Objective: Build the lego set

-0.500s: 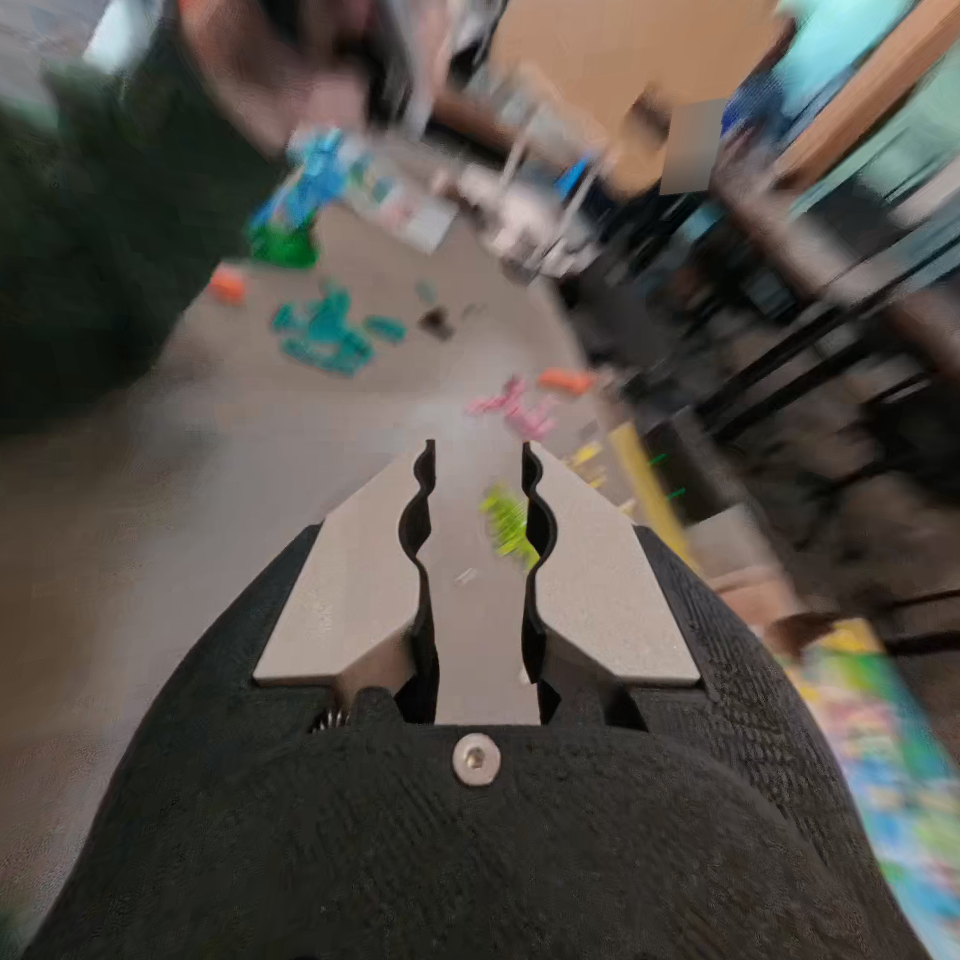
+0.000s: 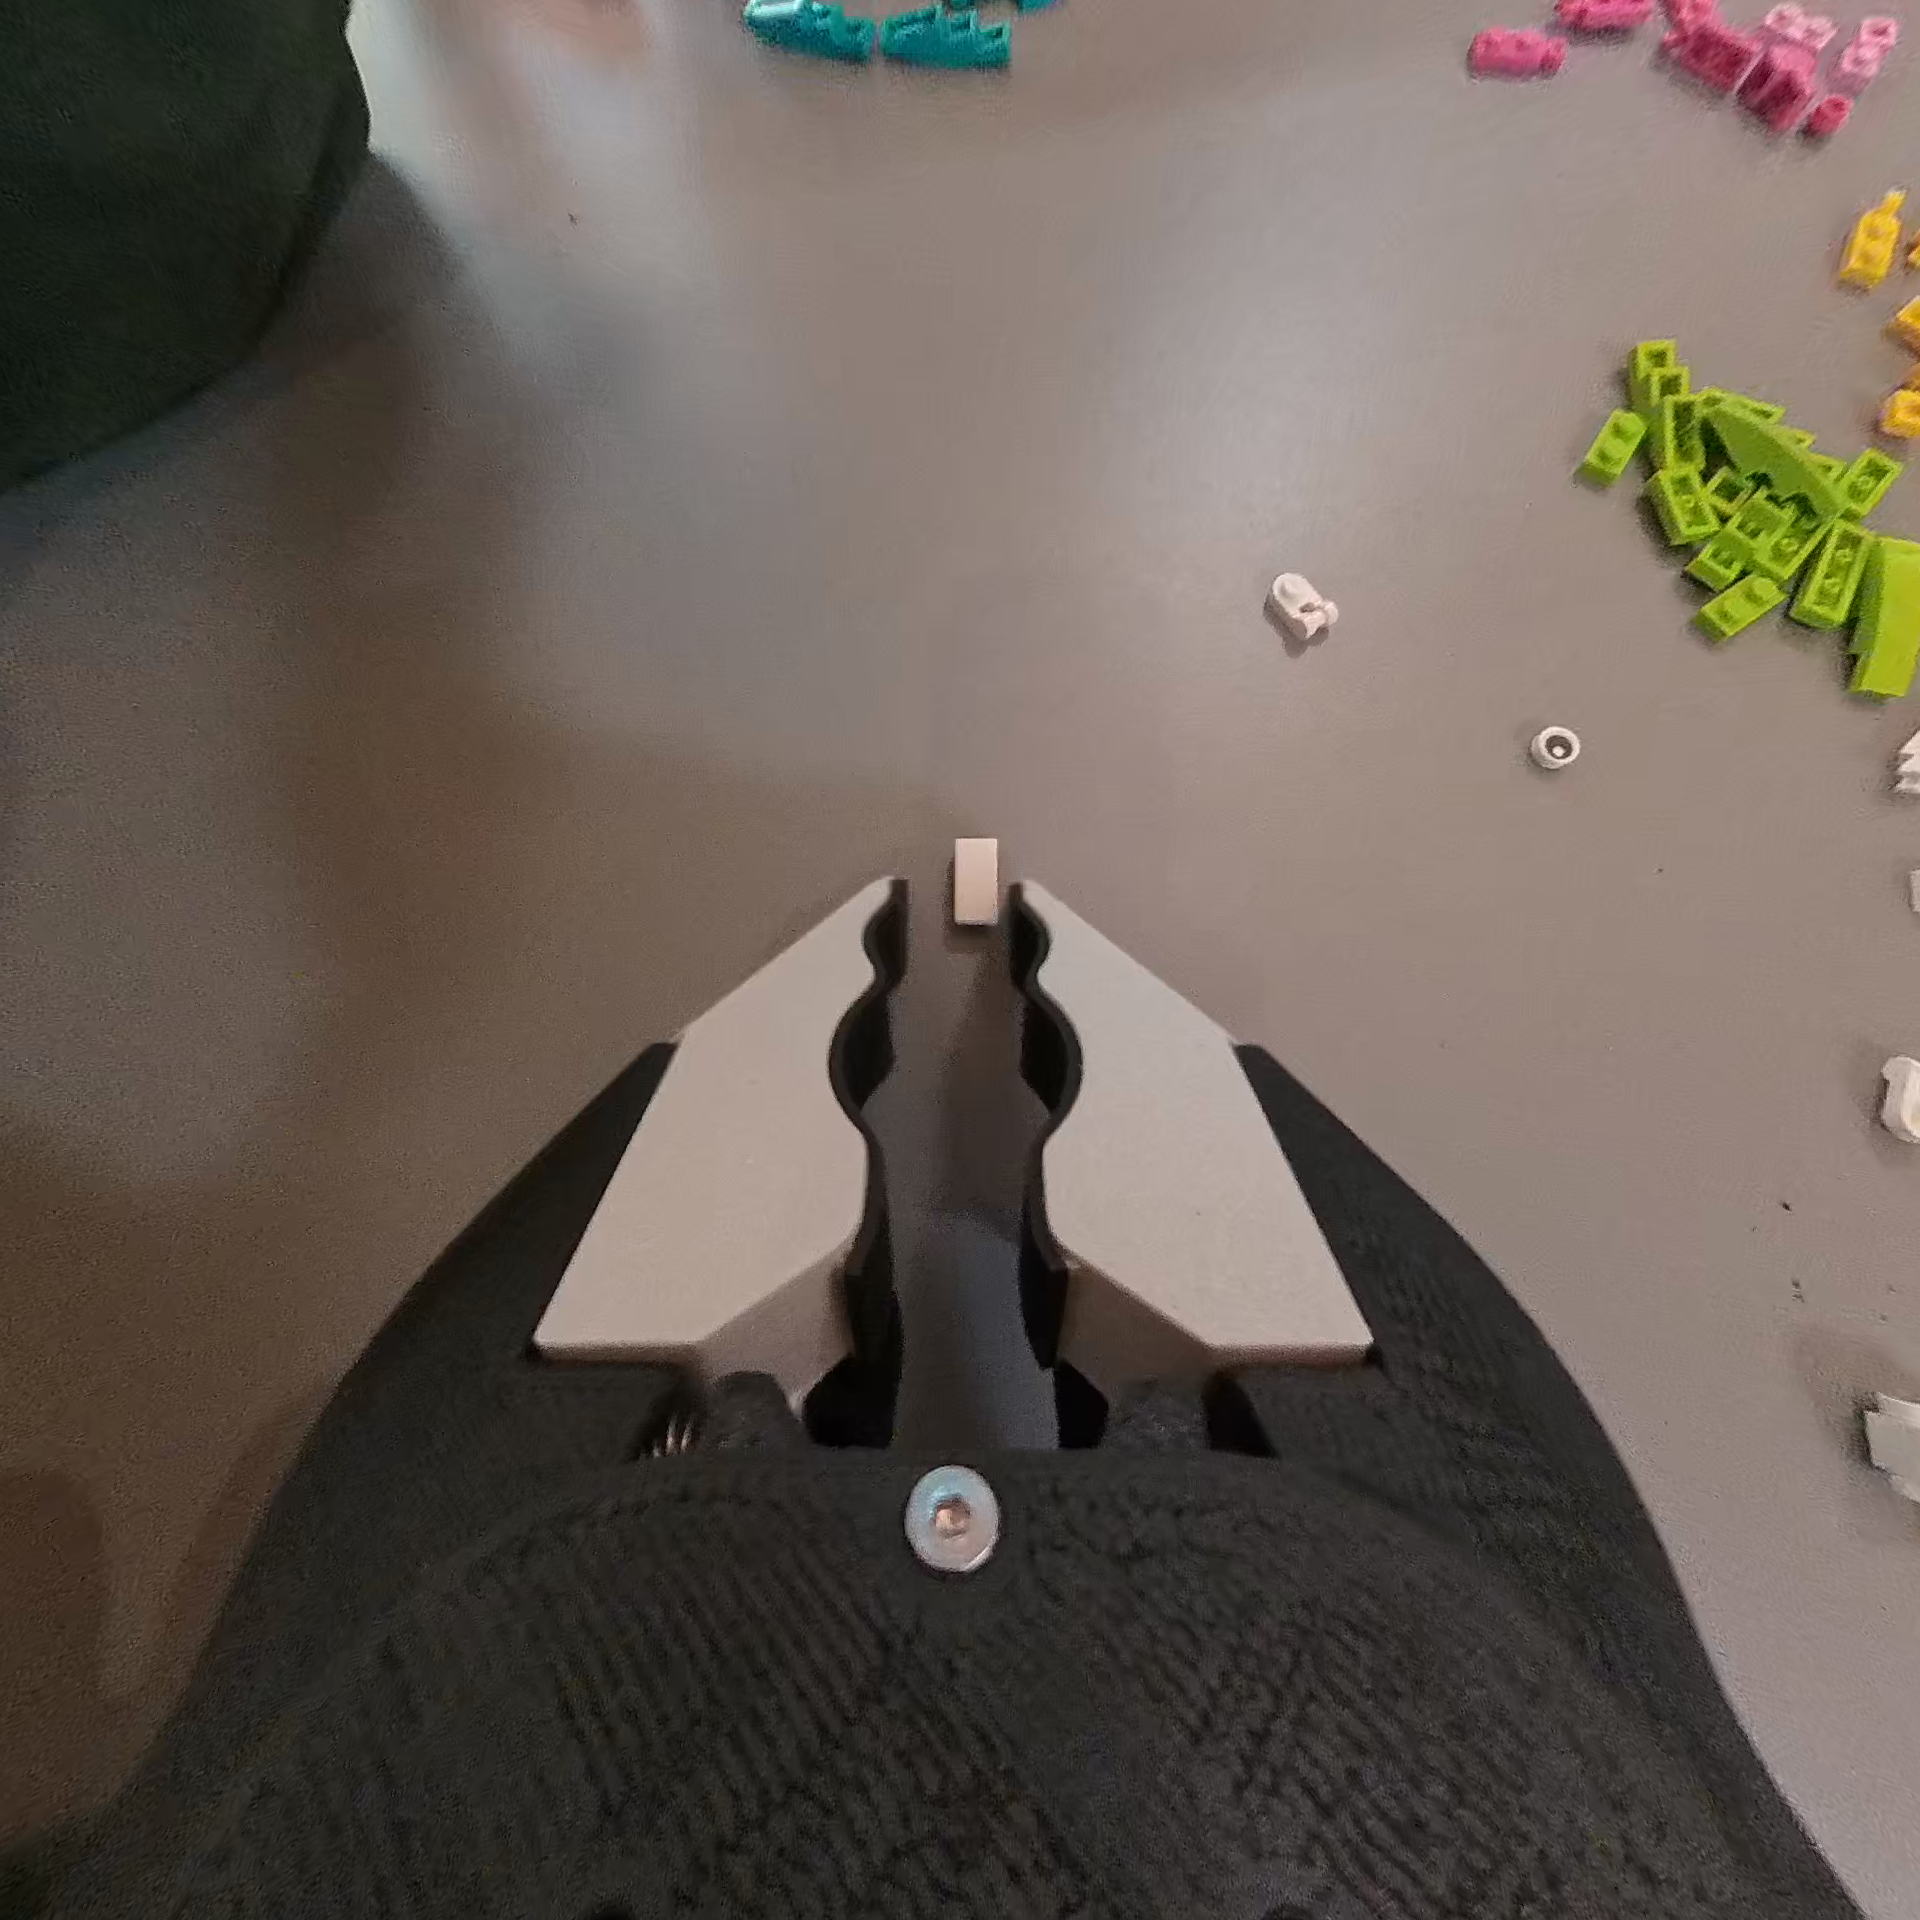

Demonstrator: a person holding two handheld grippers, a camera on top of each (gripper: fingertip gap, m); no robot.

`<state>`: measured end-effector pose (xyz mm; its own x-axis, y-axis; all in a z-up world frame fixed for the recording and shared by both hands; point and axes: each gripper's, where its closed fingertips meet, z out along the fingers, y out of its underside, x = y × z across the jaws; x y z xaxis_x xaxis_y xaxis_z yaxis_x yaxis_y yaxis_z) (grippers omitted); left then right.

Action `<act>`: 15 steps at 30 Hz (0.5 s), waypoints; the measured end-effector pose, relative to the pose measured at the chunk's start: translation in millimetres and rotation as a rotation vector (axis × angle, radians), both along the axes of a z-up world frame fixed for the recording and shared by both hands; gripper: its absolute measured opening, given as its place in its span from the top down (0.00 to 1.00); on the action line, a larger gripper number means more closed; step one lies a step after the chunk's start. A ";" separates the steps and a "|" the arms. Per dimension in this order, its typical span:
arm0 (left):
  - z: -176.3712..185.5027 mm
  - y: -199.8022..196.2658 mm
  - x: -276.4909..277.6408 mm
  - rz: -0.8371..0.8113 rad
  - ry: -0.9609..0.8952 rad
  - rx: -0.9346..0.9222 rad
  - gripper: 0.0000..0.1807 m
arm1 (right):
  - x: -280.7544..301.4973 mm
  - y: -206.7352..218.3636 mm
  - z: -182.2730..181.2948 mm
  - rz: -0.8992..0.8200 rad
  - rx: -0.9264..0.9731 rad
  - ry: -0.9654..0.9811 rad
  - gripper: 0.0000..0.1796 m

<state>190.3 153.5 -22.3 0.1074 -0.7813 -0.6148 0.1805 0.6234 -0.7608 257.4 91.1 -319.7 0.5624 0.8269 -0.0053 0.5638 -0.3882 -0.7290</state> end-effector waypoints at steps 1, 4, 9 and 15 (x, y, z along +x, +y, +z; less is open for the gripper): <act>-0.7 -0.4 -0.5 -0.005 0.003 0.000 0.84 | -0.1 0.1 0.1 0.004 0.005 0.004 0.95; -3.8 -9.1 -1.9 -0.064 0.014 0.017 0.84 | 5.5 6.4 16.7 -0.007 0.066 -0.002 0.96; -9.9 -48.6 -6.2 -0.306 0.045 0.062 0.84 | 1.1 16.5 170.6 0.011 0.467 0.096 0.97; -5.8 -73.1 -12.9 -0.434 0.038 0.082 0.84 | -45.7 -14.4 305.6 0.210 0.647 0.155 0.97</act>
<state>177.4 80.4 -28.1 -0.2436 -0.6976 -0.6738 0.4121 0.5544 -0.7230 211.7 76.6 -14.1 0.4229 0.7820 0.4579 0.4500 0.2573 -0.8551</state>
